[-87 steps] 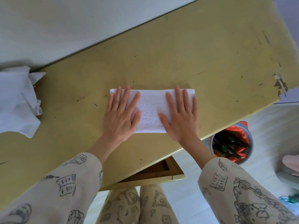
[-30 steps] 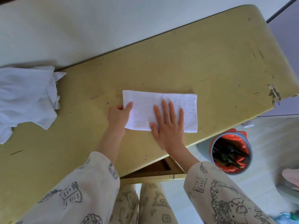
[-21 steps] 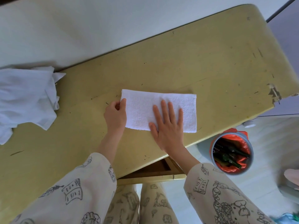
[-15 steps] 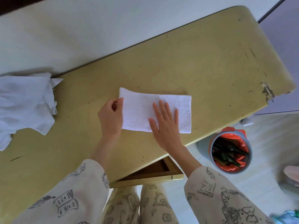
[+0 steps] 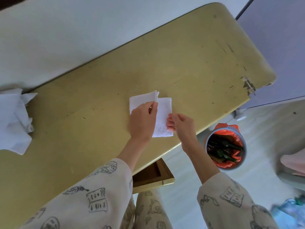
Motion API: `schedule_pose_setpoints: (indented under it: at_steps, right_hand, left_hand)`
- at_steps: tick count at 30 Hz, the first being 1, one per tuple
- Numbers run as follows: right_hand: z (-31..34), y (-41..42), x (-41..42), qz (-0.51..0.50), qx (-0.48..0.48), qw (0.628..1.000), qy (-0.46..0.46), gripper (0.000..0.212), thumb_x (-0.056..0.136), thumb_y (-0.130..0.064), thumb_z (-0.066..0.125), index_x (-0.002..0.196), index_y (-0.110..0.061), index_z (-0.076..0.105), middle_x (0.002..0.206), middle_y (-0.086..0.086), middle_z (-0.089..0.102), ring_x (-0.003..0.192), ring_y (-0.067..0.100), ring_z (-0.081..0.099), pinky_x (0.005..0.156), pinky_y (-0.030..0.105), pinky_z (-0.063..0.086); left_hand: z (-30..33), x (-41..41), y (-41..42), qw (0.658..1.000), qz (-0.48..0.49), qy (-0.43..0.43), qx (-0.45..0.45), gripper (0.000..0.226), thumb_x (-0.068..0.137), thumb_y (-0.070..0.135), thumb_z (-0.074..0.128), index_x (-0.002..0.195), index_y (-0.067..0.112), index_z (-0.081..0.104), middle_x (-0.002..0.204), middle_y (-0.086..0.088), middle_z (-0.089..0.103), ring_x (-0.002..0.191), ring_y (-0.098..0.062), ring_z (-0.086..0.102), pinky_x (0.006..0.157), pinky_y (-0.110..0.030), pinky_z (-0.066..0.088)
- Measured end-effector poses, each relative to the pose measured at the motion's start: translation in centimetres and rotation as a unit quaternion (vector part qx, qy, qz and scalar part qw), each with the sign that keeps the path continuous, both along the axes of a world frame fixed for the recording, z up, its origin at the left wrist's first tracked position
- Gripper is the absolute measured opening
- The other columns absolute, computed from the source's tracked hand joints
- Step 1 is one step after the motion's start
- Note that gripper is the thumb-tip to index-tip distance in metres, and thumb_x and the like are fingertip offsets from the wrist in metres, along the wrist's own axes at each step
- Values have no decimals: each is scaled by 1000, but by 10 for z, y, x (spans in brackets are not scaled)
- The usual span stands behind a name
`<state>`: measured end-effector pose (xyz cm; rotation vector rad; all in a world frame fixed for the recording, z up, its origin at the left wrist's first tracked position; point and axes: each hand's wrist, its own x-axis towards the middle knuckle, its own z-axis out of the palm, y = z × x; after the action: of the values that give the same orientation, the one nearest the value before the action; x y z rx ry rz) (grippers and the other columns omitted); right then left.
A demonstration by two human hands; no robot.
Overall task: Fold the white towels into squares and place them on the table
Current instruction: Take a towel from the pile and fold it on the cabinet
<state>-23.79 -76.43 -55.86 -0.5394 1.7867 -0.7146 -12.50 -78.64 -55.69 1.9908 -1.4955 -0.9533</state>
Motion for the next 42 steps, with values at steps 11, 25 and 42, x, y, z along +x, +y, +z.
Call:
schedule_pose_setpoints:
  at_steps: [11,25,42]
  right_hand:
    - [-7,-5,-7,50,23,998,19,37,89,-23,51,89,14,56,93,36,58,89,47,58,84,60,47]
    - [-10,-13,-7,93,11,991,95,20,89,-22,58,101,-7,65,90,-2,62,80,14,56,70,25,45]
    - [-10,-16,-15,128,27,987,89,15,82,-8,58,95,-14,59,95,6,68,90,26,66,84,46,54]
  left_hand:
    - [-26,-25,2,993,-112,32,26,27,96,18,44,82,8,65,70,-1,56,66,-15,47,59,-16,29]
    - [-47,40,40,936,-251,-235,-72,40,94,27,34,130,17,47,145,-10,38,137,-31,29,100,-43,35]
    - [-52,46,42,927,-285,-245,-7,55,94,45,20,146,26,22,157,-3,8,144,-30,7,113,-36,5]
